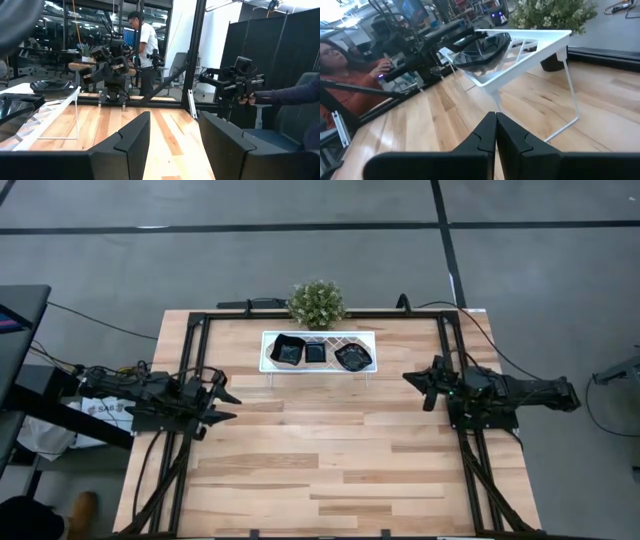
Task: Pick & Place Mini shaped plates
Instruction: Return to Home Position
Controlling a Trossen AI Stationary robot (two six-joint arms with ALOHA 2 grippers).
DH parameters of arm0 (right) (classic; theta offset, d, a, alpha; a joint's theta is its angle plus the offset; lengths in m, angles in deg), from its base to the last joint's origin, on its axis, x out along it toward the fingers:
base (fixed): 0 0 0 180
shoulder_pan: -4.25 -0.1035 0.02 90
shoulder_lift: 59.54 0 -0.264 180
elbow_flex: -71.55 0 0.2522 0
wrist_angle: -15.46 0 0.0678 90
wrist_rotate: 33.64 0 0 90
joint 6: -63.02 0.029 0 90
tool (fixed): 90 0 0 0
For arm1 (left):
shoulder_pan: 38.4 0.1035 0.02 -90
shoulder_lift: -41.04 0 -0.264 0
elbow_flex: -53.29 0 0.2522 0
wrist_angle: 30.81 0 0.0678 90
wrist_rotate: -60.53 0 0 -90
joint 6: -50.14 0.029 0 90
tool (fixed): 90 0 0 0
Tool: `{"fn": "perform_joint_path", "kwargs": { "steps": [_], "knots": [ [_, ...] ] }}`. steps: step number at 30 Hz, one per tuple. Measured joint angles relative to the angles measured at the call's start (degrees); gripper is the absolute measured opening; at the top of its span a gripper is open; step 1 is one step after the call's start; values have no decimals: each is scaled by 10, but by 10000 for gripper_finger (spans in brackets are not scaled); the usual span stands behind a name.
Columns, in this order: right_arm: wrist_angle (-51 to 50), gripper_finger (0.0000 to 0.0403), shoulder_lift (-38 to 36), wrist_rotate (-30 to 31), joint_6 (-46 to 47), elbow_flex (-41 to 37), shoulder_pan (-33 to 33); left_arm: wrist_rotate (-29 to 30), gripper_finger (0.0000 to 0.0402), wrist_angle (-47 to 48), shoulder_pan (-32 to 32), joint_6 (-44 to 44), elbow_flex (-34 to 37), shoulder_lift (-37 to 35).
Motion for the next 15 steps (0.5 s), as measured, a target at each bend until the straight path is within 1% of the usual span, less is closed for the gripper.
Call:
{"fn": "perform_joint_path", "kwargs": {
  "steps": [8, 15],
  "knots": [
    [-2, 5, 0, -3, -4, 0, -4, -1, 172, 8, 0, 21, 0, 0],
    [-3, 5, 0, -3, -4, 0, -4, -1, 172, 12, 0, 19, 0, 1]
  ]
}}
